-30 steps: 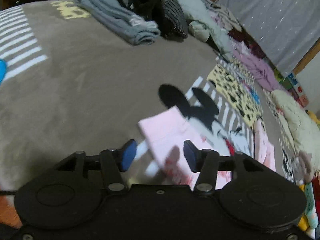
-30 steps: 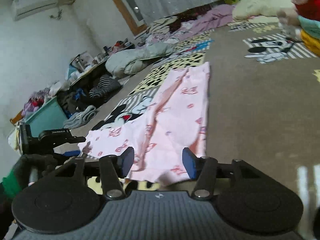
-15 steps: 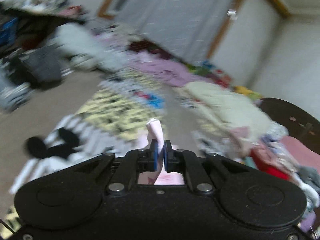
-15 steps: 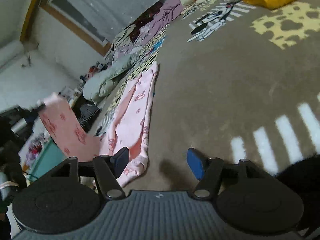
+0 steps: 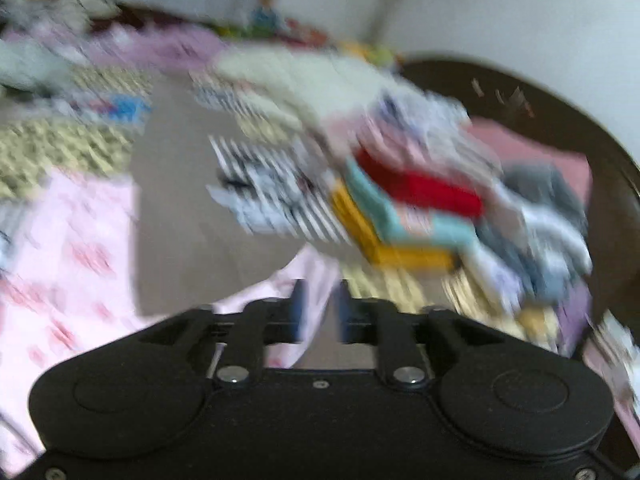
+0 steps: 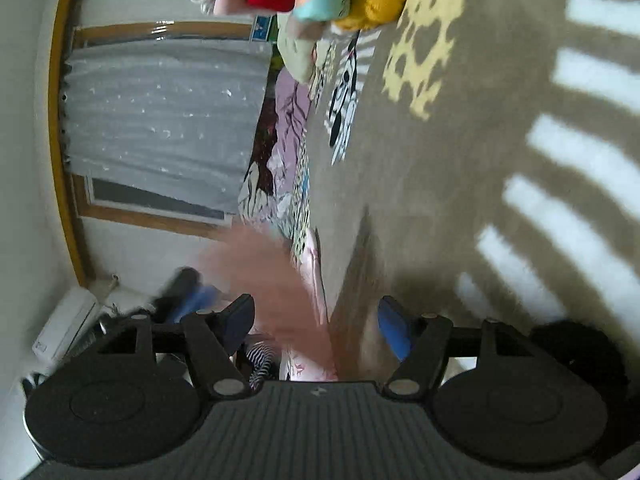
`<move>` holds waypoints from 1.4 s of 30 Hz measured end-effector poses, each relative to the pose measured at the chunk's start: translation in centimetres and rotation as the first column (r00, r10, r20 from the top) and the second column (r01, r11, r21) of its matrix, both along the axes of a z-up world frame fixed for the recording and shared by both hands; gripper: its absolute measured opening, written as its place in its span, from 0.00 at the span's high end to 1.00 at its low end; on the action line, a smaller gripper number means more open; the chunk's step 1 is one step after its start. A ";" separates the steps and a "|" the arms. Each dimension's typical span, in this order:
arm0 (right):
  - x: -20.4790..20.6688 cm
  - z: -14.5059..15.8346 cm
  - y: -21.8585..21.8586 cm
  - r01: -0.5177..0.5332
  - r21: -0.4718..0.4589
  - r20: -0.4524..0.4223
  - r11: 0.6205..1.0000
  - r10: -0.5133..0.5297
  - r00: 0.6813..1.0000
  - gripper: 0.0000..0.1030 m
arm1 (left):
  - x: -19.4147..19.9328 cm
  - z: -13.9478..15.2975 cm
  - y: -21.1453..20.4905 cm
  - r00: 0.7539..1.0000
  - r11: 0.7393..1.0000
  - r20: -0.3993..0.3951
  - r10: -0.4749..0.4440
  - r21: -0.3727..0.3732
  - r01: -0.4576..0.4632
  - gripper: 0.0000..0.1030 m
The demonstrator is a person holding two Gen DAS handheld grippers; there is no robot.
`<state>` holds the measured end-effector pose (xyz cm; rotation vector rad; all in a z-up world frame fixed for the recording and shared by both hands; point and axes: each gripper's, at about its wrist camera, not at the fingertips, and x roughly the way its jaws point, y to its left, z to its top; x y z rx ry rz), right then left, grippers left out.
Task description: Fold clothes
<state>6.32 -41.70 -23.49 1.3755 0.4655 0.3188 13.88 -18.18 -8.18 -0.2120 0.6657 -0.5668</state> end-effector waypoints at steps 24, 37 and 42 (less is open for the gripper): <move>4.0 4.0 1.4 0.016 -0.549 -0.093 0.836 -0.081 0.992 0.43 | -8.9 -5.3 15.3 0.975 0.941 0.207 0.076 0.308 -0.138 0.60; 5.0 6.7 2.1 0.004 -0.540 -0.092 0.842 -0.064 0.994 0.89 | -8.0 -7.9 11.7 0.938 0.873 0.313 -0.148 0.486 -0.025 0.59; 6.3 11.2 2.8 0.044 -0.525 -0.025 0.850 -0.067 0.997 0.89 | -7.9 -8.8 10.6 0.917 0.843 0.334 -0.217 0.538 0.004 0.59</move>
